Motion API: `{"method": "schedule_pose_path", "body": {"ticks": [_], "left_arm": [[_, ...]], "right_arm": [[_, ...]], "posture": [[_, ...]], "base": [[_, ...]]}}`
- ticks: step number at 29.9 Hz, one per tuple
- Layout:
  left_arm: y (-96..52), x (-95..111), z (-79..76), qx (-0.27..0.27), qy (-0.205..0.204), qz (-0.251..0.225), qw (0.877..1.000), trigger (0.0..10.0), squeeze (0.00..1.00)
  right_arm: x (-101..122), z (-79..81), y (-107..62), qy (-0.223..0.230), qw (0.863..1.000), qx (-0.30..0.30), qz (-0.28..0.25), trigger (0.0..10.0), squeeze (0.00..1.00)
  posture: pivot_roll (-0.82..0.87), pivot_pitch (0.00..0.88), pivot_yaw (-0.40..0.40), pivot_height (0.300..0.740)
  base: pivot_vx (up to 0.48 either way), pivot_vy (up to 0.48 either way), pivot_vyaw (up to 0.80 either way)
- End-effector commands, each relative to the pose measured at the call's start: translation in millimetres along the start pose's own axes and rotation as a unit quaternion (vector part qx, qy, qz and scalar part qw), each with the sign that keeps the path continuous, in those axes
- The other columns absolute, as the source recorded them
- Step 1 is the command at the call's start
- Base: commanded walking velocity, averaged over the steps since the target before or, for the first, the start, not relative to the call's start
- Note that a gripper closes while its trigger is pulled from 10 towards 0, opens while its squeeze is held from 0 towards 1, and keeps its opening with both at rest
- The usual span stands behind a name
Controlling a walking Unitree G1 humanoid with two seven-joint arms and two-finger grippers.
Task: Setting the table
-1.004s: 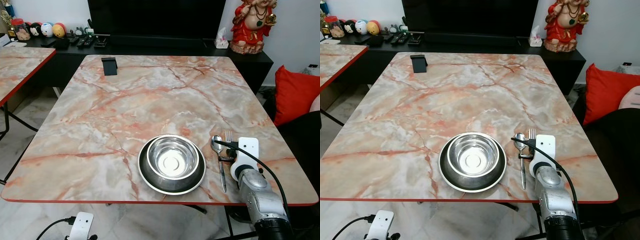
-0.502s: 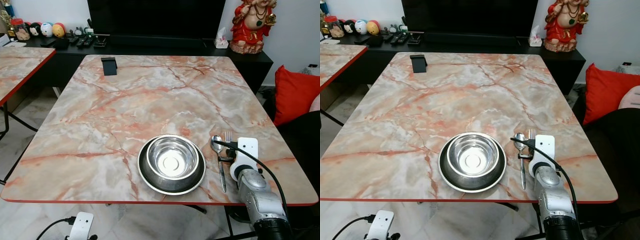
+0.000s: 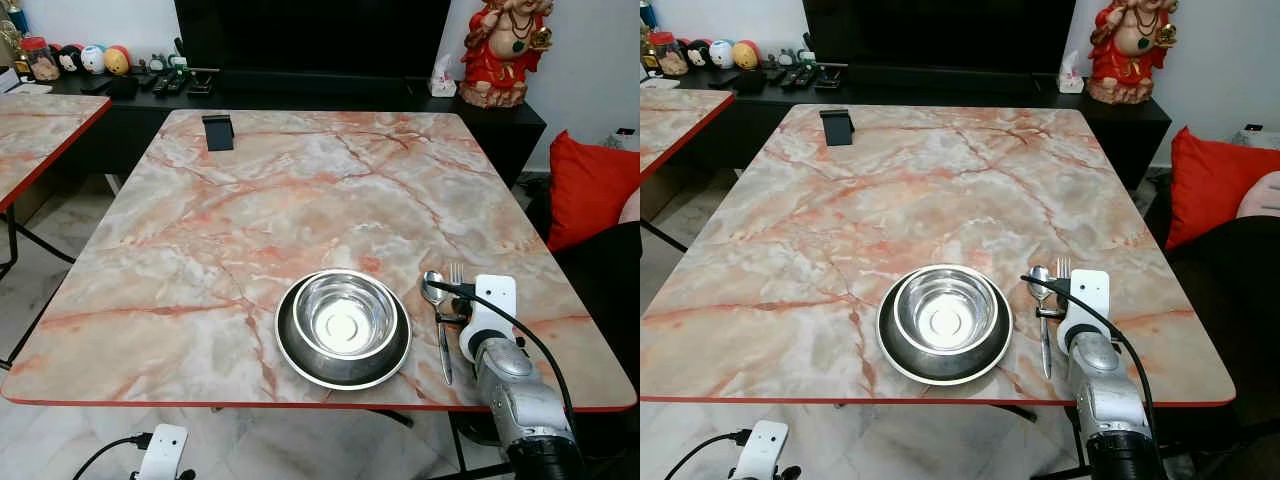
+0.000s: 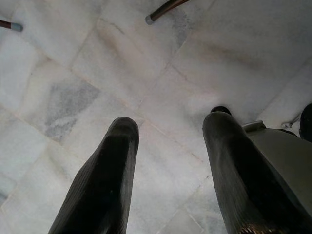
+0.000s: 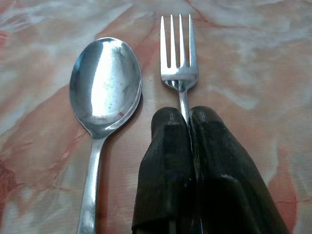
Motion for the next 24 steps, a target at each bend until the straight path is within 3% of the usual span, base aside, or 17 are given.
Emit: {"method": "schedule_pose_path", "body": {"ticks": [1, 4, 5, 21, 22, 23, 24], "left_arm": [[-0.2, -1.6, 1.3, 0.0, 0.002, 0.005, 1.0, 10.0, 0.0], [-0.2, -1.7, 1.3, 0.0, 0.002, 0.005, 1.0, 10.0, 0.0], [-0.2, -1.7, 1.3, 0.0, 0.002, 0.005, 1.0, 10.0, 0.0], [-0.3, -1.9, 1.2, -0.001, 0.004, 0.006, 1.0, 10.0, 0.0], [-0.3, -1.9, 1.1, -0.001, 0.004, 0.006, 1.0, 10.0, 0.0], [-0.3, -1.9, 1.1, -0.001, 0.003, 0.006, 1.0, 10.0, 0.0], [-0.3, -1.9, 1.1, -0.001, 0.003, 0.006, 1.0, 10.0, 0.0]], "right_arm": [[-6.9, 3.4, 0.9, 0.002, 1.0, 0.004, 0.017, 10.0, 0.59], [-6.8, 3.9, 1.0, 0.001, 1.0, 0.006, 0.017, 10.0, 0.65], [-6.8, 4.1, 1.1, 0.0, 1.0, 0.006, 0.017, 10.0, 1.0], [-6.1, 5.3, 2.0, -0.001, 1.0, 0.008, 0.017, 10.0, 1.0], [-6.0, 5.2, 2.0, -0.001, 1.0, 0.008, 0.016, 10.0, 0.64], [-5.5, 5.0, 2.0, 0.0, 1.0, 0.006, 0.015, 10.0, 0.11], [-4.9, 4.7, 2.1, 0.0, 1.0, 0.005, 0.013, 10.0, 0.0]], "posture": [[0.01, 0.0, -0.024, 0.728], [0.01, 0.0, -0.024, 0.728], [0.01, 0.0, -0.024, 0.728], [0.02, 0.0, -0.023, 0.728], [0.02, 0.0, -0.023, 0.728], [0.02, 0.0, -0.023, 0.728], [0.02, 0.0, -0.023, 0.728]], "base": [[0.0, 0.0, 0.0], [0.0, 0.0, 0.0], [0.0, 0.0, 0.0], [0.0, 0.0, 0.0], [0.0, 0.0, 0.0], [0.0, 0.0, 0.0], [0.0, 0.0, 0.0]]}}
Point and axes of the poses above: a point about 5 cm out from each wrist's last joint towards the gripper, its own y axis pointing out of the wrist towards the gripper, its own x axis along the axis of the wrist's last joint, z = x × y, the point moved 4 cm from there along y, pointing out of the wrist towards the gripper, and after that the axes turned 3 degrees about -y, right-handed, at the moved point
